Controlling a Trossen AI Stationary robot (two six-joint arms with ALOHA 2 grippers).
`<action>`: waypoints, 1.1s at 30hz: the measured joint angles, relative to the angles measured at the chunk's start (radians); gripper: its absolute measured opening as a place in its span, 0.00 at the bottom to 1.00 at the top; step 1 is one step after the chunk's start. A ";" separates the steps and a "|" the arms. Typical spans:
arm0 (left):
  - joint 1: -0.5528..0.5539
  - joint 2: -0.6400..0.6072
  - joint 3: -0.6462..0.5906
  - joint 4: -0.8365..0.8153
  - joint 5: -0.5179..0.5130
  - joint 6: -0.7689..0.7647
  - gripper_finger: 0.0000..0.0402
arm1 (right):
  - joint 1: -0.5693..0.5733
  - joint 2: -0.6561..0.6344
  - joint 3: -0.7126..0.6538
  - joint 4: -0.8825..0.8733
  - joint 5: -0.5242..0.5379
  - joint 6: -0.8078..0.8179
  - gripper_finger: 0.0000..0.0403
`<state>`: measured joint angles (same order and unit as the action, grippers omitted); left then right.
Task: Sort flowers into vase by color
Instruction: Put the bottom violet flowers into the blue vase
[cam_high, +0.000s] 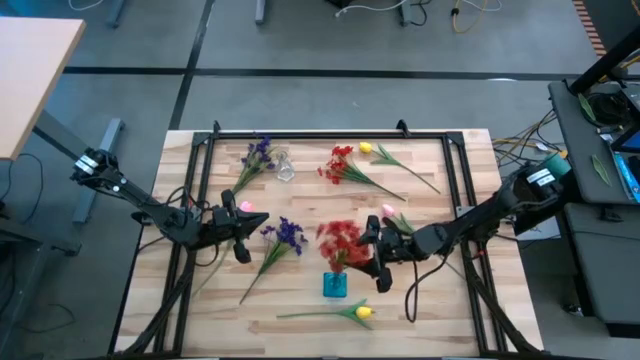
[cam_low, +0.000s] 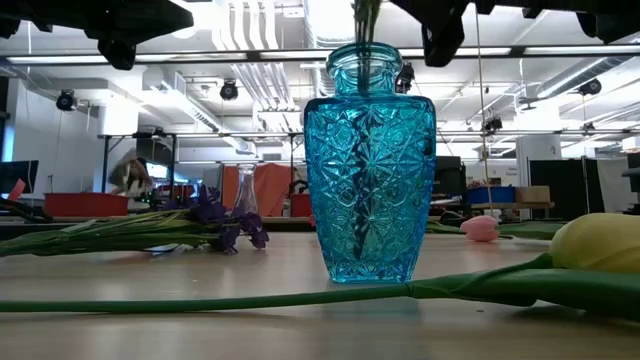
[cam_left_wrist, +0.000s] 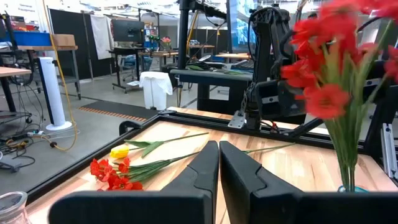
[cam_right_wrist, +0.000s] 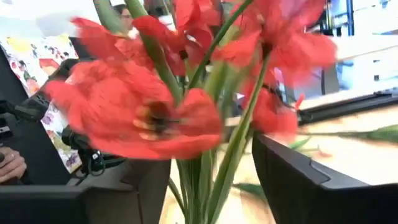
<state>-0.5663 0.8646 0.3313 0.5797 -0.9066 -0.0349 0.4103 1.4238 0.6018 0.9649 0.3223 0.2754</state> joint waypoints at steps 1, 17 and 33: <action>0.000 0.000 0.000 0.000 0.000 0.000 0.00 | 0.000 -0.008 0.000 -0.026 0.000 0.017 0.57; -0.011 0.116 0.254 -0.593 0.035 -0.329 0.31 | 0.047 -0.276 0.080 -0.900 -0.015 0.405 0.61; -0.041 0.631 0.613 -1.447 0.518 -1.191 0.71 | 0.206 -0.376 0.211 -1.299 -0.142 0.744 0.62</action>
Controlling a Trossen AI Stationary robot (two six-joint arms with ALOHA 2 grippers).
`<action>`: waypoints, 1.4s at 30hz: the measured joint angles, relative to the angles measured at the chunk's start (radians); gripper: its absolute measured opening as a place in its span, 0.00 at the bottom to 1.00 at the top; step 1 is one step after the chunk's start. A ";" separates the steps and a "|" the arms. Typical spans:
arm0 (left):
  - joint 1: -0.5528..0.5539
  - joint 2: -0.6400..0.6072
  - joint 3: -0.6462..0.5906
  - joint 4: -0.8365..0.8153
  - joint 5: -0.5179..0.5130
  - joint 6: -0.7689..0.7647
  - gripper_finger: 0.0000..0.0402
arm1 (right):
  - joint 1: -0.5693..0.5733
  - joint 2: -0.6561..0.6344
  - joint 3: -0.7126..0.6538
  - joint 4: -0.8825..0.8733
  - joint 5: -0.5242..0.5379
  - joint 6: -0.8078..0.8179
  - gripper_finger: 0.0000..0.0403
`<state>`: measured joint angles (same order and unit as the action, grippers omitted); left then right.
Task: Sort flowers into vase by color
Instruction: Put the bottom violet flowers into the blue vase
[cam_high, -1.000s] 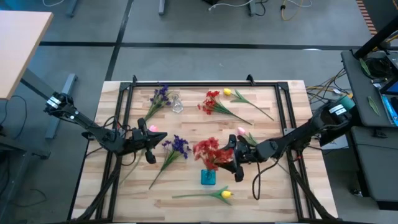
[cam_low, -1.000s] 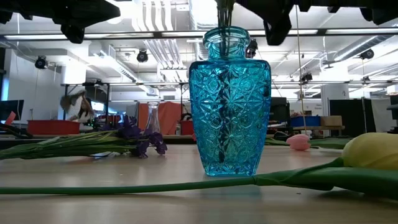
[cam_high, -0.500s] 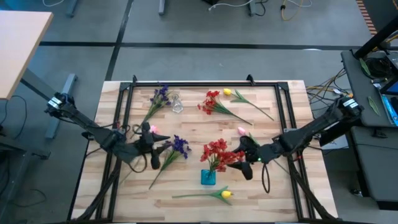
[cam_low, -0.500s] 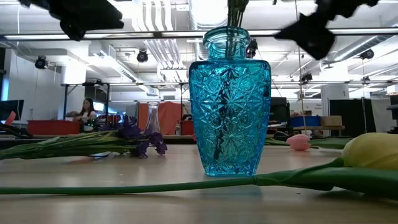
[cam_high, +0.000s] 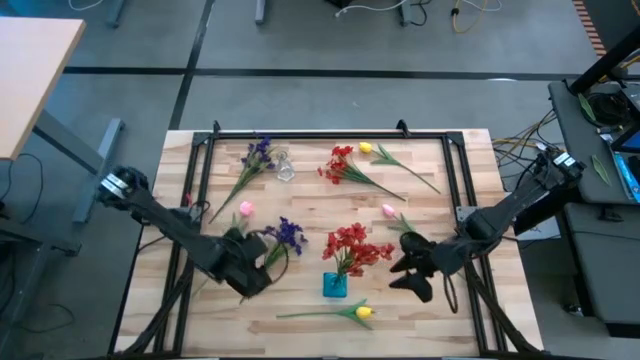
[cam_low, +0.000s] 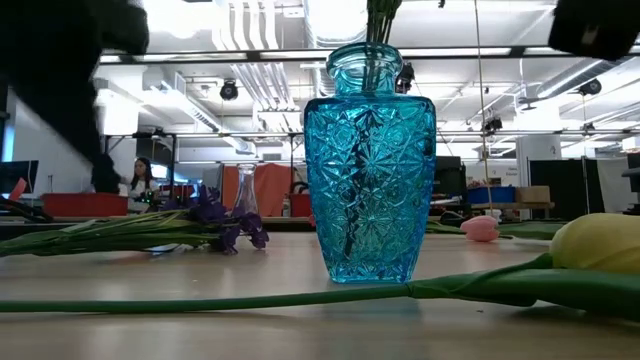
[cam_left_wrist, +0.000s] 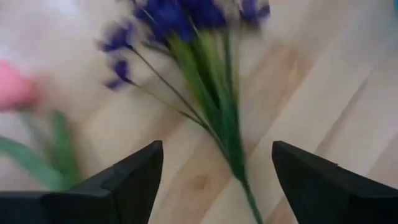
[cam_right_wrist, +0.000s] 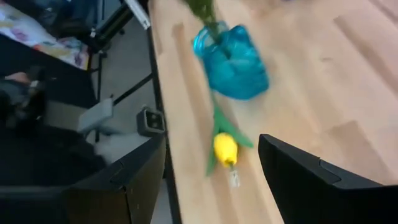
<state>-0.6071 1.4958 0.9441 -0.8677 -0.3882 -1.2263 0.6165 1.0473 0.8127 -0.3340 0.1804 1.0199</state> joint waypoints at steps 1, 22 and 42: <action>0.001 0.028 -0.004 0.026 0.019 -0.004 0.71 | 0.010 0.001 0.000 0.000 0.002 0.009 0.62; 0.006 0.250 0.005 0.139 0.058 -0.067 0.20 | 0.067 0.068 -0.001 0.024 0.004 0.042 0.62; -0.197 -0.077 0.223 -0.191 -0.513 -0.083 0.01 | 0.197 0.068 -0.001 0.032 0.237 -0.089 0.61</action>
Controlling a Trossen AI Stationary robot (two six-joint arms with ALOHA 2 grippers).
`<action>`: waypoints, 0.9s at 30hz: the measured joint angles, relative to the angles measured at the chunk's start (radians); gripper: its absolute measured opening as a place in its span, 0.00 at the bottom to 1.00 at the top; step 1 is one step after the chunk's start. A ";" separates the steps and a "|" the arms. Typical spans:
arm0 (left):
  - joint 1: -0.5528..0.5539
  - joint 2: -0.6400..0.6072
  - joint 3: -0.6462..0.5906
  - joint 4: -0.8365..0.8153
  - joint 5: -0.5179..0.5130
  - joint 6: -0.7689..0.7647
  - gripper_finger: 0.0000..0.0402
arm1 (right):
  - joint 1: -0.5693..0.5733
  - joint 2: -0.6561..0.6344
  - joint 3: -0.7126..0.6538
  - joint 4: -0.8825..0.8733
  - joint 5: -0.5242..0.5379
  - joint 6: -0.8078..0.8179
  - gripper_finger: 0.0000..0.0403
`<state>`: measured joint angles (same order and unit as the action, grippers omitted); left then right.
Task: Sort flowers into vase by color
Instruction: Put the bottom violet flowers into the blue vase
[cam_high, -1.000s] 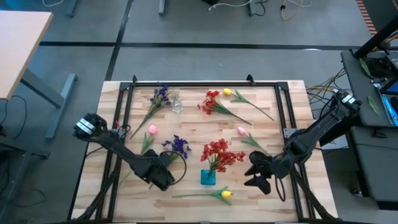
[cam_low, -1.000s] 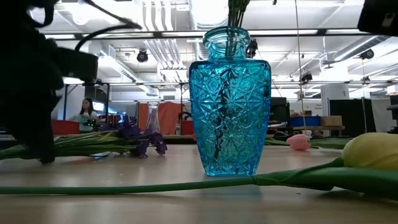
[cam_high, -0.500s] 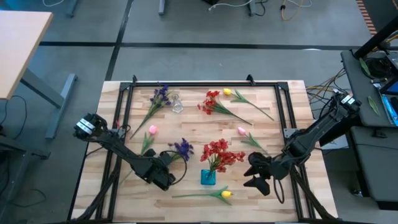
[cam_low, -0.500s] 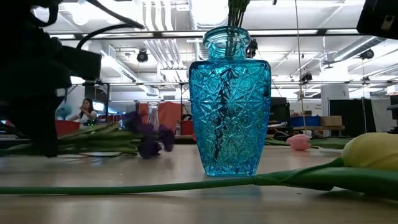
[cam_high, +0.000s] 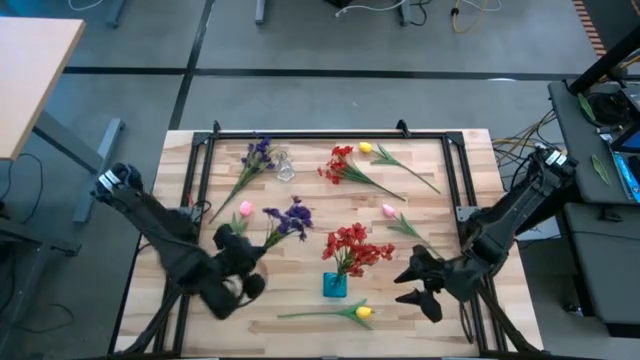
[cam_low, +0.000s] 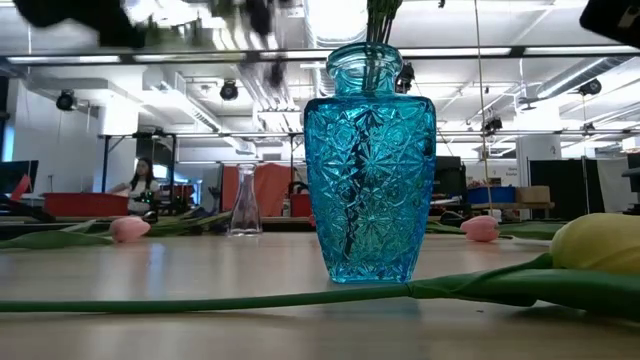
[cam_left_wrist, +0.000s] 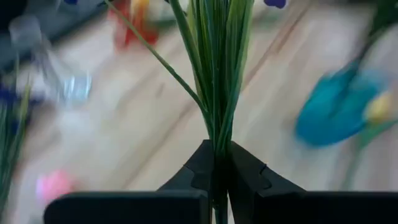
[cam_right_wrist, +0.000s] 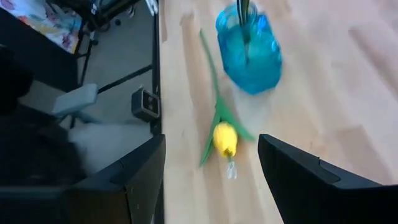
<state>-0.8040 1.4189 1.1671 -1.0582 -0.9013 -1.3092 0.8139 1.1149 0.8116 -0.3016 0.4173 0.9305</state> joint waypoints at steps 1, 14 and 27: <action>-0.032 -0.019 0.008 0.000 -0.055 0.003 0.01 | 0.014 0.000 0.000 0.001 0.030 -0.008 0.61; -0.290 -0.012 -0.060 0.638 -0.448 0.691 0.01 | 0.064 0.030 -0.011 0.419 0.144 -0.554 0.60; -0.142 0.171 -0.066 1.621 0.210 1.655 0.01 | 0.074 0.285 0.259 0.547 0.133 -0.952 0.58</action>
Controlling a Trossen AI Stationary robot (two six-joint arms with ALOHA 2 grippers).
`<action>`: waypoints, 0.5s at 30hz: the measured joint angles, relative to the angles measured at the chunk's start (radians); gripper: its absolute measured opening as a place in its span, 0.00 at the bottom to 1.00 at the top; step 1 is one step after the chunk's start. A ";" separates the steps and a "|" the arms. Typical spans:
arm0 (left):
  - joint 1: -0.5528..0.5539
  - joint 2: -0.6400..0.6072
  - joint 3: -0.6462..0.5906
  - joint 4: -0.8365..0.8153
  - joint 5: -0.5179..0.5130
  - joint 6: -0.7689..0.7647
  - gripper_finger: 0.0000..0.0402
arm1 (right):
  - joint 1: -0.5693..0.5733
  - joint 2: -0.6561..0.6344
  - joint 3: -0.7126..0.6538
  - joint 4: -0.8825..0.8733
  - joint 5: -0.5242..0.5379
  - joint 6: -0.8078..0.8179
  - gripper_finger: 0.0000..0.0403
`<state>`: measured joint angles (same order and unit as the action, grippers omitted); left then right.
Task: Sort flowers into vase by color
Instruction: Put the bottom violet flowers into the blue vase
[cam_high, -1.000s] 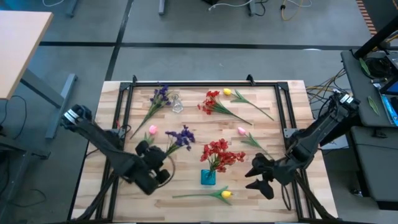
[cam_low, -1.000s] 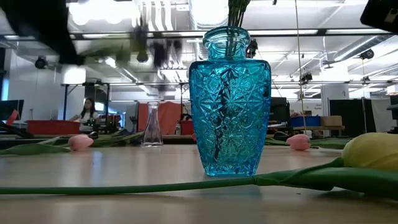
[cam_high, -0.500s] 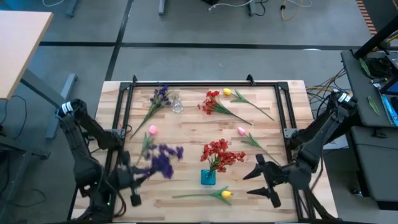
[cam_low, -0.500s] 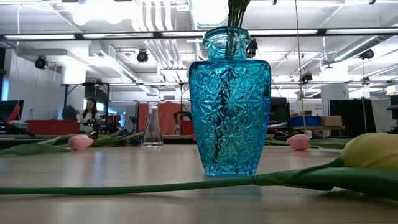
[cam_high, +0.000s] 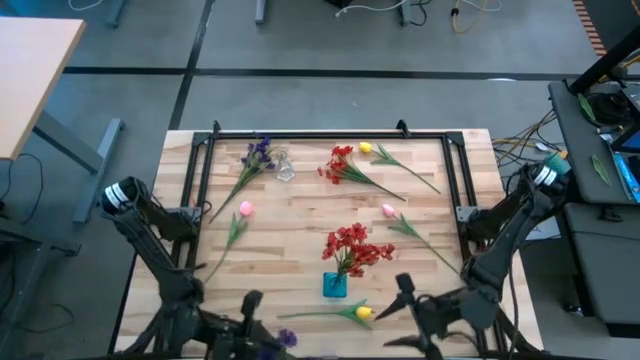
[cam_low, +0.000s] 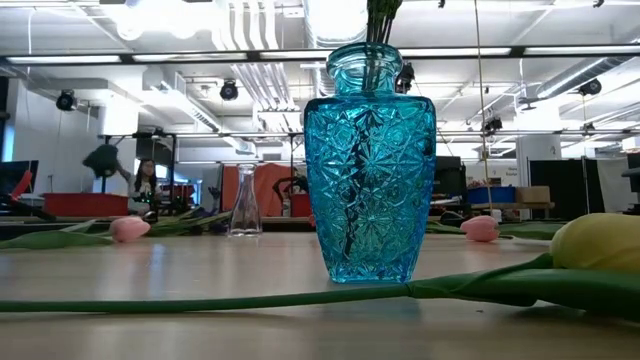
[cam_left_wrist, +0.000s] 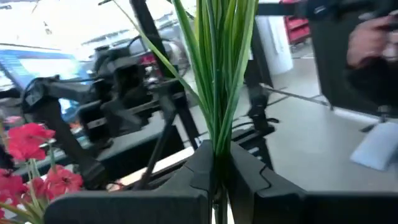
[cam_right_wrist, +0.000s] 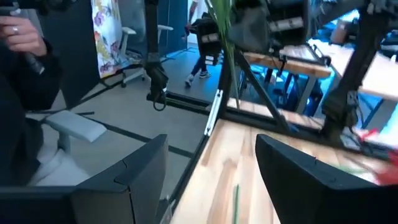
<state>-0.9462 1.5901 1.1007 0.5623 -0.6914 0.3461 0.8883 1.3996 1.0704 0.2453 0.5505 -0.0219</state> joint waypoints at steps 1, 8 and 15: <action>0.014 0.016 0.000 0.030 -0.001 0.007 0.01 | 0.000 0.029 0.032 0.000 0.000 -0.014 0.58; 0.080 0.095 0.000 0.190 -0.006 0.028 0.02 | -0.012 0.209 0.246 -0.001 0.153 -0.066 0.57; 0.097 0.141 0.000 0.267 -0.002 0.027 0.02 | -0.032 0.325 0.384 0.003 0.235 -0.134 0.57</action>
<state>-0.8496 1.7309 1.1007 0.8296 -0.6938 0.3733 0.8560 1.7243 1.4545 0.2478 0.7857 -0.1560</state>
